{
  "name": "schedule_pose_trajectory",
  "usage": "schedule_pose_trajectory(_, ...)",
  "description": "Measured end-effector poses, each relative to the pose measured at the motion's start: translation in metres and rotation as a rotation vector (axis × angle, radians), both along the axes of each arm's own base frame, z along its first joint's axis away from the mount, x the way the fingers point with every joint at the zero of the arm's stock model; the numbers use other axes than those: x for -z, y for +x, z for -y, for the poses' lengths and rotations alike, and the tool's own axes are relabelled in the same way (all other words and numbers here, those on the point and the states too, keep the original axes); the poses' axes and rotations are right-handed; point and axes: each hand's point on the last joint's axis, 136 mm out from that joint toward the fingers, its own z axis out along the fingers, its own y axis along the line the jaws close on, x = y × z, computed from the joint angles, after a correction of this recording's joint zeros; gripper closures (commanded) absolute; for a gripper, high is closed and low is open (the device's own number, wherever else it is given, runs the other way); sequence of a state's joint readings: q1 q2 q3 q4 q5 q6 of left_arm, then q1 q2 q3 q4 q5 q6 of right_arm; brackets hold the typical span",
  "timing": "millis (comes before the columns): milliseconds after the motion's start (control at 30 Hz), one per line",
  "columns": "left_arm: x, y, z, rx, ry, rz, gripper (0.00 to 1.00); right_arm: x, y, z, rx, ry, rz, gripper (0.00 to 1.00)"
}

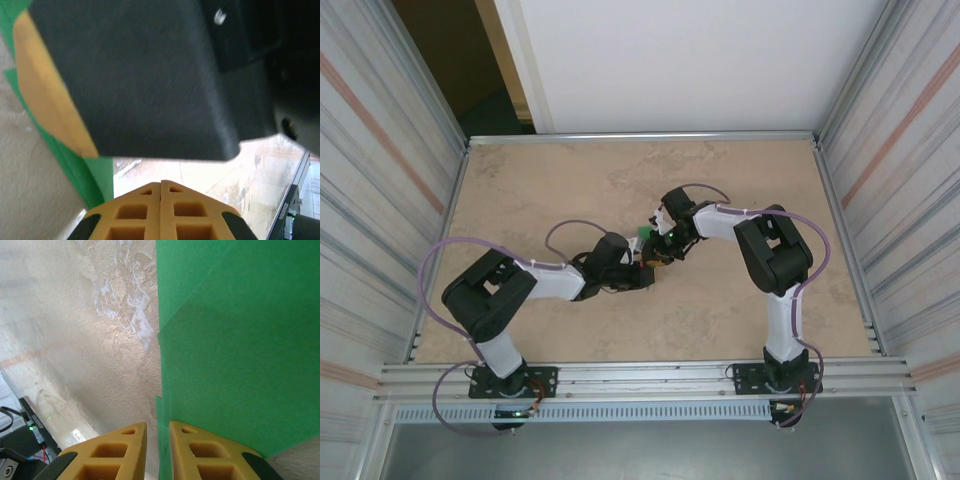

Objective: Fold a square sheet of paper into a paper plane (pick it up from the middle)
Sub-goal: Fold the wing for the fifth time at the center of the table.

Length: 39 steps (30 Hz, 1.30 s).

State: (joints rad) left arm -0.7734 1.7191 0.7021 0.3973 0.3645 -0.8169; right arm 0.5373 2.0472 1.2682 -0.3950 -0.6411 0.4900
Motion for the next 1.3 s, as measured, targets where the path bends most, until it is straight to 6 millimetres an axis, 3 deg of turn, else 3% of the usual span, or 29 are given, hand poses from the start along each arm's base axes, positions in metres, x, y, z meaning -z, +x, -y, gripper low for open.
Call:
schedule_pose_trajectory(333,0.019,0.002,-0.008,-0.036,0.06,-0.025,1.0,-0.001,0.0,-0.001,0.001,0.005,-0.004,0.79)
schedule_pose_trajectory(533,0.024,0.001,-0.012,-0.057,0.055,-0.033,1.0,-0.009,0.006,0.001,0.028,0.004,-0.008,0.67)
schedule_pose_trajectory(633,0.024,0.001,-0.013,-0.063,0.043,-0.023,1.0,-0.031,0.023,0.012,0.073,0.013,0.054,0.53)
schedule_pose_trajectory(733,0.024,0.001,-0.013,-0.068,0.028,-0.016,1.0,-0.068,0.048,0.033,0.142,0.006,0.195,0.41)
schedule_pose_trajectory(800,0.023,0.001,-0.013,-0.071,0.021,-0.013,1.0,-0.087,0.061,0.052,0.19,-0.019,0.288,0.39)
schedule_pose_trajectory(867,0.023,0.001,-0.013,-0.072,0.018,-0.012,1.0,-0.092,0.068,0.069,0.225,-0.063,0.338,0.39)
schedule_pose_trajectory(933,0.023,0.001,-0.013,-0.072,0.016,-0.011,1.0,-0.083,0.072,0.08,0.234,-0.118,0.35,0.39)
schedule_pose_trajectory(1067,0.023,0.001,-0.013,-0.071,0.016,-0.011,1.0,-0.044,0.066,0.086,0.18,-0.224,0.297,0.39)
schedule_pose_trajectory(1200,0.023,0.001,-0.013,-0.071,0.015,-0.012,1.0,-0.015,0.057,0.074,0.085,-0.287,0.249,0.38)
schedule_pose_trajectory(1300,0.023,0.001,-0.013,-0.072,0.014,-0.014,1.0,-0.011,0.056,0.063,0.032,-0.32,0.259,0.37)
